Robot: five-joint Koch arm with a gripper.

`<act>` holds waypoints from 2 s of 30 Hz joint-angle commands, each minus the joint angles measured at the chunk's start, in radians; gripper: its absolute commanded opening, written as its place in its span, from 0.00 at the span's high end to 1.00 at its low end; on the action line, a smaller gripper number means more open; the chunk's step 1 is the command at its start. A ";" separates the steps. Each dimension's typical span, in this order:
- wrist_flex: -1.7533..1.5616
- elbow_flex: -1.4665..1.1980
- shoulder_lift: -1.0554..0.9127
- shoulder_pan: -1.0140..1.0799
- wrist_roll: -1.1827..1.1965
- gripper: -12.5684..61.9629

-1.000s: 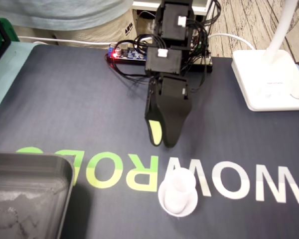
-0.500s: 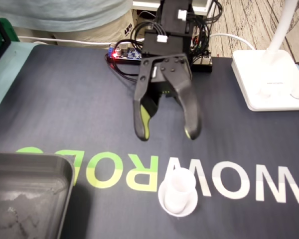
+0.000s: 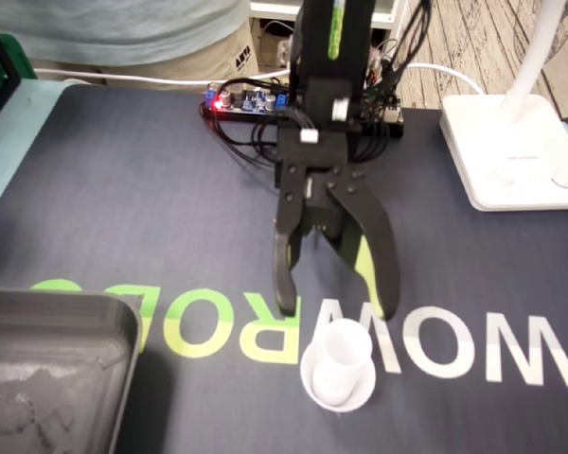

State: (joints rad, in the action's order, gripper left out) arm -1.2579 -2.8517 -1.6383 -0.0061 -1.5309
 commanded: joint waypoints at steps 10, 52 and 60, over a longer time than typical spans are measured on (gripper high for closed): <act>-0.091 0.025 0.055 -0.021 0.002 0.38; 0.005 0.238 0.334 -0.075 -0.012 0.41; 0.005 0.232 0.350 -0.071 -0.012 0.42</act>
State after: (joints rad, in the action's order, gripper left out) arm -1.2425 -2.6415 -1.2855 -0.0767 -1.5340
